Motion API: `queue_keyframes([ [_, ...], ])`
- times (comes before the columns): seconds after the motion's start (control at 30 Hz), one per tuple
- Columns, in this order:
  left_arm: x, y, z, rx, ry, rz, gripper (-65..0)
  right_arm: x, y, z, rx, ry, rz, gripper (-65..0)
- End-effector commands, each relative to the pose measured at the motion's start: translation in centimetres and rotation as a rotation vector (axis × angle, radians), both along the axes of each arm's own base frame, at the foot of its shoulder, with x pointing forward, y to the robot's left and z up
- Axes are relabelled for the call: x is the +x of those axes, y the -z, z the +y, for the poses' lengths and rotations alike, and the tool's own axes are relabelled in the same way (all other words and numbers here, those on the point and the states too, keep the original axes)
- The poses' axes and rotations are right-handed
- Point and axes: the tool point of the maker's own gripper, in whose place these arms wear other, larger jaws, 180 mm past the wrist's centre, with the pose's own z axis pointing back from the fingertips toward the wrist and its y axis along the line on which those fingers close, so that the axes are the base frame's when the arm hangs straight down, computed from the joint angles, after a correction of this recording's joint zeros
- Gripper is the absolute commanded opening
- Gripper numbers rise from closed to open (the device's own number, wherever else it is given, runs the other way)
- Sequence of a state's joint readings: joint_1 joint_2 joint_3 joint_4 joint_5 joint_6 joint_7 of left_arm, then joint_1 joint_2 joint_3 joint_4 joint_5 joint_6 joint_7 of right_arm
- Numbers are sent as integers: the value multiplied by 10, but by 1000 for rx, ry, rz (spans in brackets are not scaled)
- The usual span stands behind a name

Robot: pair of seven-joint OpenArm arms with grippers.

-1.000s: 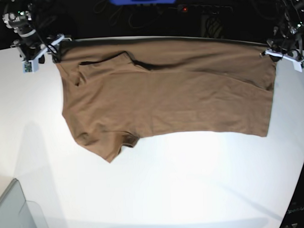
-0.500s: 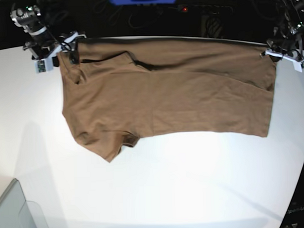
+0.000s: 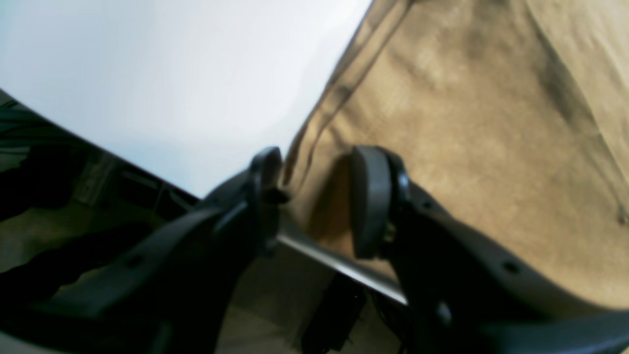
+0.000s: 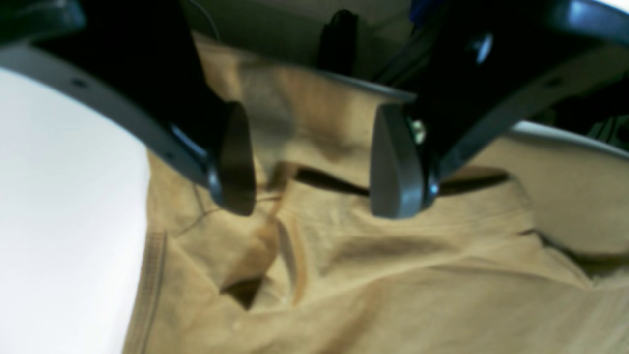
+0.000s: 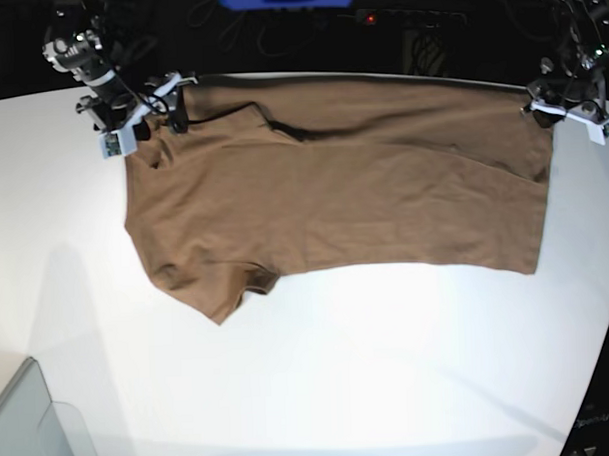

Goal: Layout the t-shirt on the table in an organized manner, then fold the t-shirt properly
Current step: 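Regrasp the shirt edge with the right gripper near the collar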

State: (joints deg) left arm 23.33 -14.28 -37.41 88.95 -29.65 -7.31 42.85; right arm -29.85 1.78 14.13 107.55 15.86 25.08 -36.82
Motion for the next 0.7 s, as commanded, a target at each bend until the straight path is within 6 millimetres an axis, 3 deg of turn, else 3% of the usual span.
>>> queue_keyframes([
  [0.0,4,-9,6,23,3,-20,-419,4,-6,0,8,1,-30,-277],
  [0.2,7,-13,6,29,9,-32,-419,4,-5,0,10,1,-31,-293],
  [0.3,11,-19,4,37,18,-50,-419,10,-6,0,11,1,-39,-389],
  [0.4,14,-24,3,43,24,-61,-419,13,3,-1,20,9,-23,-527],
  [0.5,13,-23,3,42,24,-60,-419,12,11,-1,28,14,-1,-622],
  [0.67,13,-23,3,42,24,-58,-419,11,13,-1,32,14,4,-650],
])
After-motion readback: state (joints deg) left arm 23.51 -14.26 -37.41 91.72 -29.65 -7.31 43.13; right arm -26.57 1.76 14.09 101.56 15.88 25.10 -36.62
